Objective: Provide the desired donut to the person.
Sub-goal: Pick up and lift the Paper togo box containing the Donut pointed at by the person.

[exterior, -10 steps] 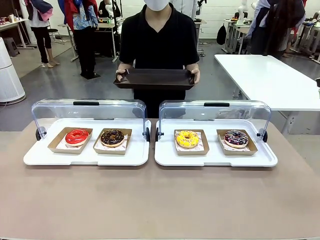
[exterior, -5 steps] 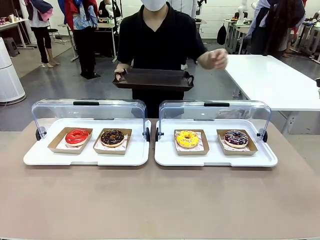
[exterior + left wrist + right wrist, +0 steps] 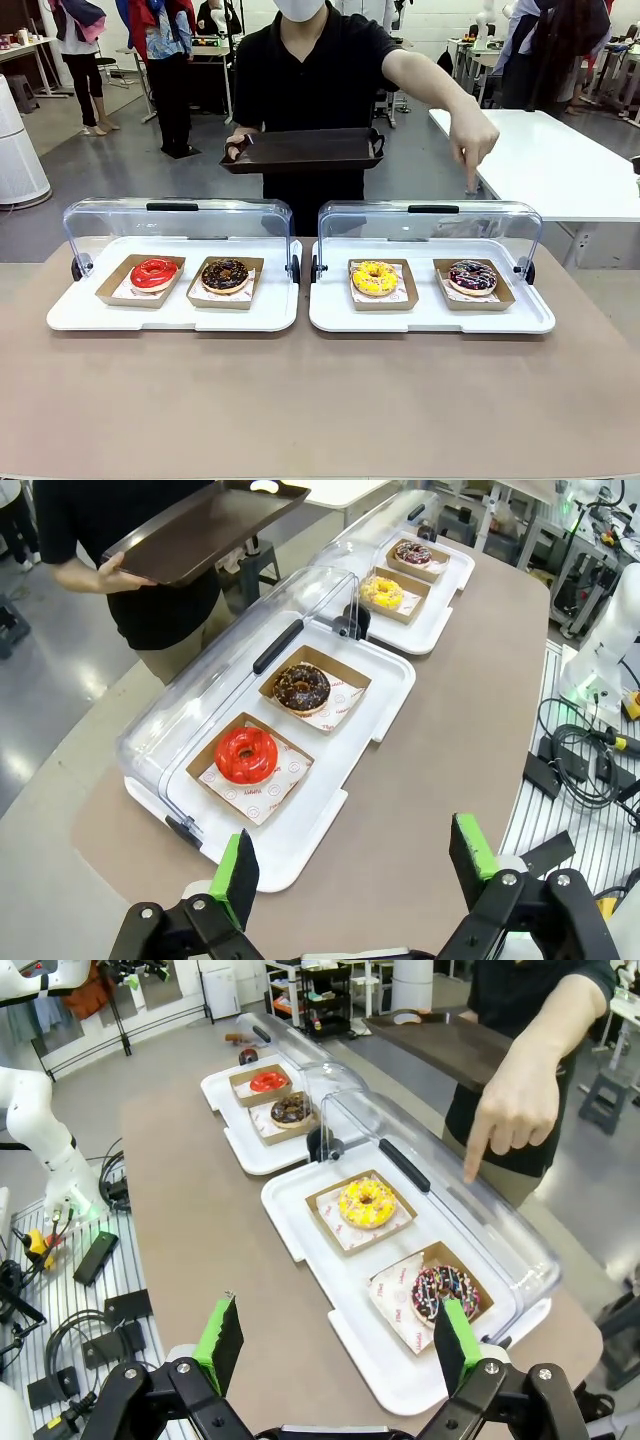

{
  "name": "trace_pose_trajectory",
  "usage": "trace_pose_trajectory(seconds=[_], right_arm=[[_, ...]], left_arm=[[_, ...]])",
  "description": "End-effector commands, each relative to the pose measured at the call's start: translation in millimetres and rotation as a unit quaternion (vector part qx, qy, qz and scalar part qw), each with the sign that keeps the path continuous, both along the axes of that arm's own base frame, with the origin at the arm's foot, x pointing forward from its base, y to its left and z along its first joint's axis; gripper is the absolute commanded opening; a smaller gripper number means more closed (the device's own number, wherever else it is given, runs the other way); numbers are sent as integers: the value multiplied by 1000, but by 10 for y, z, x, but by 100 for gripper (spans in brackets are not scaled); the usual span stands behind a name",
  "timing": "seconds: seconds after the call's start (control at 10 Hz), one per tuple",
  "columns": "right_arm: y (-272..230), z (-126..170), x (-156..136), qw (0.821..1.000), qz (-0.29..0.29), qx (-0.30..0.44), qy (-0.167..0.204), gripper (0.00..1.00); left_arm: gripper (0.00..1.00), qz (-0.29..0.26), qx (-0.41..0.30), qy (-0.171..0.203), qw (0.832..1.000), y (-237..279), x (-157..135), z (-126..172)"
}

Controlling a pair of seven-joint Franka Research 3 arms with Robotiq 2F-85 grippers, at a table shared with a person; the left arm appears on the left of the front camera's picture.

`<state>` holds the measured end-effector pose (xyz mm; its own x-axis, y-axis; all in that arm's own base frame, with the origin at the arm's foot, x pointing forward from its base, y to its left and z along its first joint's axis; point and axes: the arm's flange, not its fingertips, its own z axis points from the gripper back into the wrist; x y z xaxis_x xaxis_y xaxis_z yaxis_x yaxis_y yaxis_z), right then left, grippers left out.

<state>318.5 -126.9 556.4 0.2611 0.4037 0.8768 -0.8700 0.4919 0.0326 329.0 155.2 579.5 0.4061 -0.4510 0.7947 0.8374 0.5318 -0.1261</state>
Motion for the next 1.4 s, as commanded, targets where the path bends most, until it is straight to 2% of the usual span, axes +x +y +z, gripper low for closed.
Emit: trace_pose_trajectory(seconds=[0.0, 1.3], right_arm=[[-2, -13, 28, 1000, 6, 1, -3, 100], [-2, -13, 28, 1000, 6, 1, -3, 100]], left_arm=[[100, -1, 3, 1, 1000, 1, 0, -6], [100, -1, 3, 1, 1000, 1, 0, -6]])
